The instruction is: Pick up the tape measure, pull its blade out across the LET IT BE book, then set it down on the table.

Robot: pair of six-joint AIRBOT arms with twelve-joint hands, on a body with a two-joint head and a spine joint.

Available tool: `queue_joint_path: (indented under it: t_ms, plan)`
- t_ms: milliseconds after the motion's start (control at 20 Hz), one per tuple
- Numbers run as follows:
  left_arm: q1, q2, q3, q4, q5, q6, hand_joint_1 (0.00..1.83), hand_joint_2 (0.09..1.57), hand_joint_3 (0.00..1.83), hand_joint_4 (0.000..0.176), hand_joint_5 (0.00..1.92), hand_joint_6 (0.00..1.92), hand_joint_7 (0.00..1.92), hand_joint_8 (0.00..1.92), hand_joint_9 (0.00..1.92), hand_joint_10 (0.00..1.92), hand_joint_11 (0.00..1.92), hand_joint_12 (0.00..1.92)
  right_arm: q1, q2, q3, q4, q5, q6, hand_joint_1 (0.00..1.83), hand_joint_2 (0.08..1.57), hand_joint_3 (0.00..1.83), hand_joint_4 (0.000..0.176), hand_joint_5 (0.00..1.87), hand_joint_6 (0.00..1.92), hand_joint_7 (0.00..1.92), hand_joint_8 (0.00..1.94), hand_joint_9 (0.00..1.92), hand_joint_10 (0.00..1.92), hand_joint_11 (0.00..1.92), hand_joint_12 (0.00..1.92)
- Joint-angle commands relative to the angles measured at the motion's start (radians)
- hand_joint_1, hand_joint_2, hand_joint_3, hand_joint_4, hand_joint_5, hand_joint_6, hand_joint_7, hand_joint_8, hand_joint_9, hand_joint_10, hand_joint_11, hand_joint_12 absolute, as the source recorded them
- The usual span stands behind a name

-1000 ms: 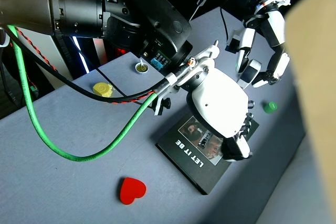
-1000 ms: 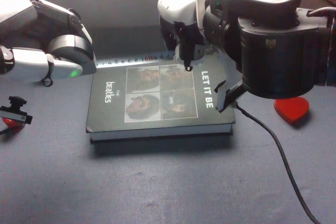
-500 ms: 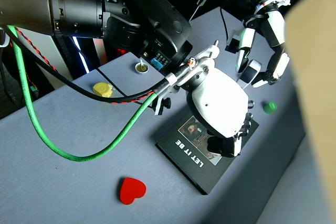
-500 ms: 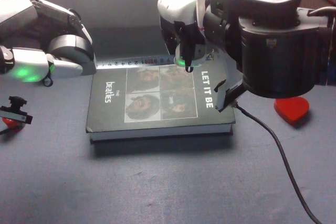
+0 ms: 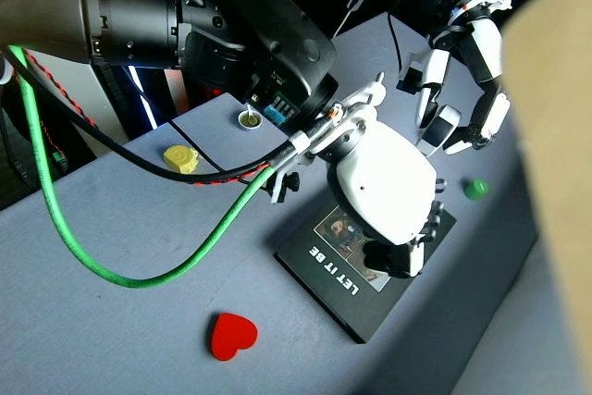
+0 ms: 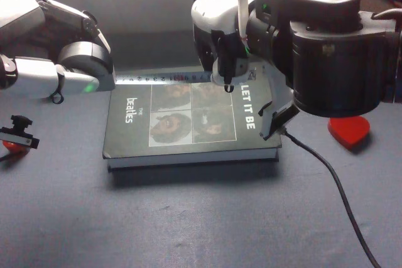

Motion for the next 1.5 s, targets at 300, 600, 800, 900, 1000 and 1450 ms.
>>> queue_joint_path:
  t_ms: [300, 600, 800, 900, 1000, 1450]
  plan:
    - [-0.017, -0.003, 0.013, -0.021, -0.130, -0.014, 1.37, 1.16, 0.00, 0.000, 0.82, 0.95, 0.93, 1.15, 0.84, 1.39, 0.85, 1.25, 0.007, 0.019, 0.003, -0.031, -0.014, -0.028, 1.22, 1.14, 0.00, 0.000, 0.87, 1.06, 1.01, 1.07, 0.89, 0.96, 0.68, 1.48]
    - [-0.020, -0.004, 0.013, -0.022, -0.132, -0.014, 1.37, 1.15, 0.00, 0.000, 0.84, 0.95, 0.94, 1.13, 0.85, 1.36, 0.85, 1.24, 0.014, 0.069, 0.008, -0.029, -0.028, -0.042, 1.22, 1.14, 0.00, 0.000, 0.86, 1.06, 1.01, 1.08, 0.89, 0.96, 0.69, 1.49]
    - [-0.021, -0.004, 0.014, -0.029, -0.133, -0.014, 1.37, 1.15, 0.00, 0.000, 0.84, 0.94, 0.95, 1.13, 0.85, 1.36, 0.85, 1.24, 0.015, 0.089, 0.008, -0.028, -0.036, -0.047, 1.22, 1.14, 0.00, 0.000, 0.88, 1.05, 1.01, 1.07, 0.89, 0.96, 0.69, 1.48]
    - [-0.024, -0.005, 0.014, -0.035, -0.133, -0.014, 1.37, 1.15, 0.00, 0.000, 0.82, 0.96, 0.95, 1.14, 0.82, 1.39, 0.83, 1.25, 0.016, 0.095, 0.008, -0.028, -0.038, -0.049, 1.21, 1.14, 0.00, 0.000, 0.88, 1.05, 1.00, 1.07, 0.89, 0.95, 0.69, 1.48]
    - [-0.026, -0.005, 0.014, -0.040, -0.133, -0.014, 1.36, 1.16, 0.00, 0.000, 0.80, 0.97, 0.93, 1.16, 0.81, 1.41, 0.84, 1.27, 0.019, 0.102, 0.008, -0.028, -0.039, -0.052, 1.21, 1.14, 0.00, 0.000, 0.88, 1.06, 1.01, 1.06, 0.89, 0.95, 0.69, 1.48]
    - [-0.025, -0.006, 0.015, -0.048, -0.133, -0.014, 1.37, 1.16, 0.00, 0.000, 0.82, 0.93, 0.93, 1.15, 0.82, 1.41, 0.85, 1.25, 0.021, 0.099, 0.002, -0.030, -0.044, -0.055, 1.21, 1.14, 0.00, 0.000, 0.87, 1.07, 1.01, 1.06, 0.89, 0.95, 0.69, 1.48]
